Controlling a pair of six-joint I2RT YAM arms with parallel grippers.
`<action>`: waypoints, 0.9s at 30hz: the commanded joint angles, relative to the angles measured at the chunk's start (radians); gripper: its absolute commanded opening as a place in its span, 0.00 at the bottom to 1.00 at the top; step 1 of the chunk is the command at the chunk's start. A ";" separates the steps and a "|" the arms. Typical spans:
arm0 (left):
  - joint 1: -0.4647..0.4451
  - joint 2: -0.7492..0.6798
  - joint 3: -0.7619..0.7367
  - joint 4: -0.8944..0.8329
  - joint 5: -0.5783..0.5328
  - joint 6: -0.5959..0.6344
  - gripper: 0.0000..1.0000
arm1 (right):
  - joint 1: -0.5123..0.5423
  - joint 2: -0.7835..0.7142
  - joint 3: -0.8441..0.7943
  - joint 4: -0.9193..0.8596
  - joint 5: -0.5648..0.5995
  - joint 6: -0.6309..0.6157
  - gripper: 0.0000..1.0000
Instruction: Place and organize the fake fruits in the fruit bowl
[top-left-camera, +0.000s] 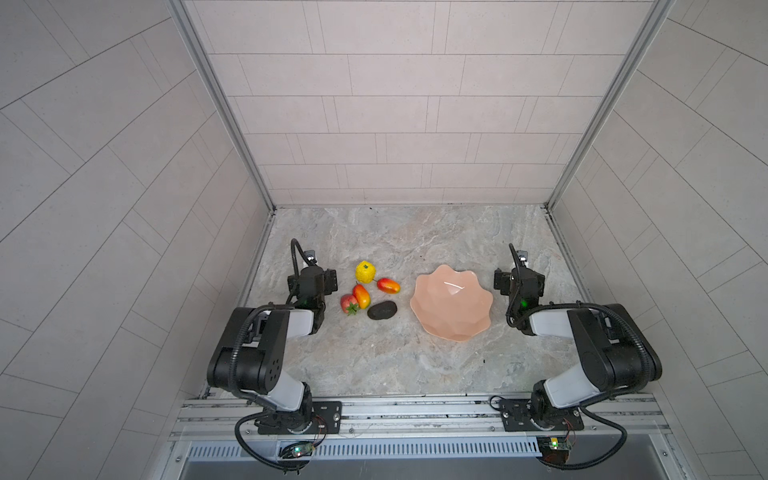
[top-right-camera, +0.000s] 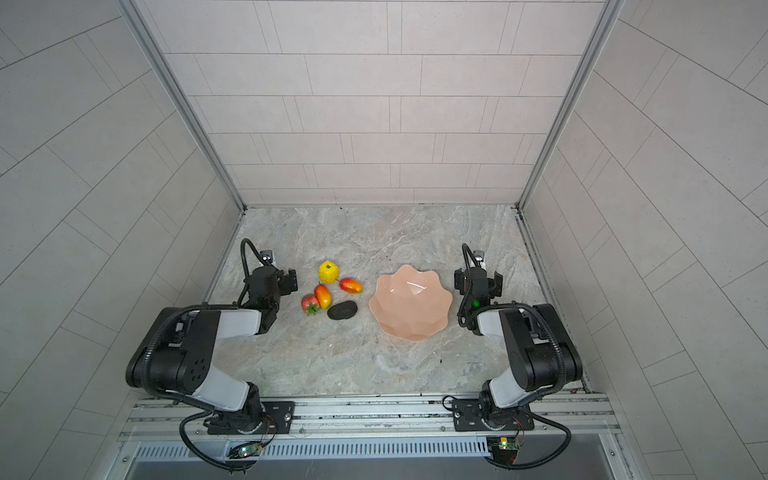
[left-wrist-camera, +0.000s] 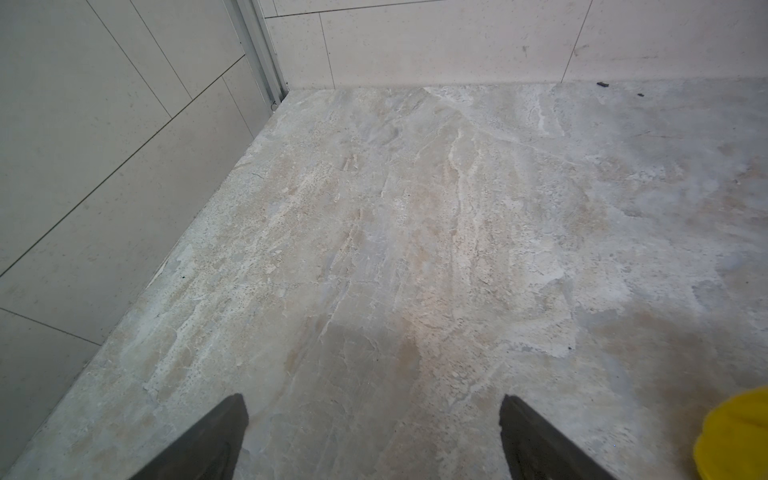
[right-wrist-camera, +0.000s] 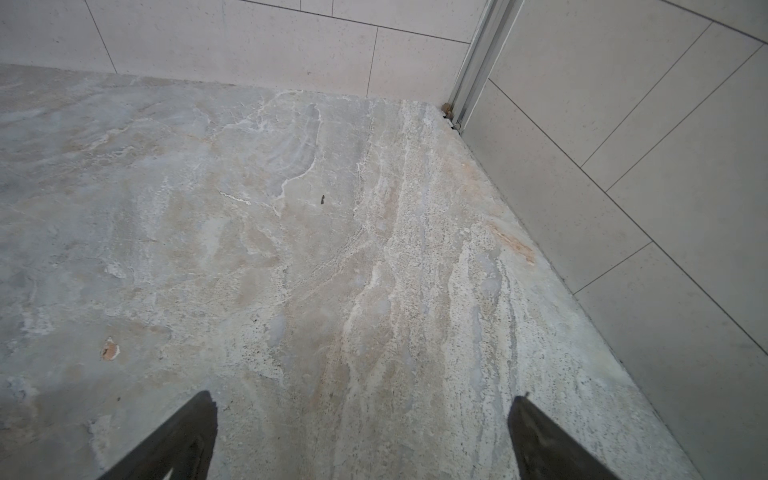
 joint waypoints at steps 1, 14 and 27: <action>0.003 -0.024 0.007 0.005 0.014 0.013 1.00 | 0.000 -0.043 0.001 0.010 0.025 -0.010 1.00; -0.115 -0.325 0.599 -1.145 -0.057 -0.092 1.00 | 0.160 -0.305 0.524 -0.841 -0.283 0.038 1.00; -0.115 -0.352 1.013 -1.806 0.224 -0.127 1.00 | 0.638 0.183 1.039 -1.034 -0.286 0.130 0.99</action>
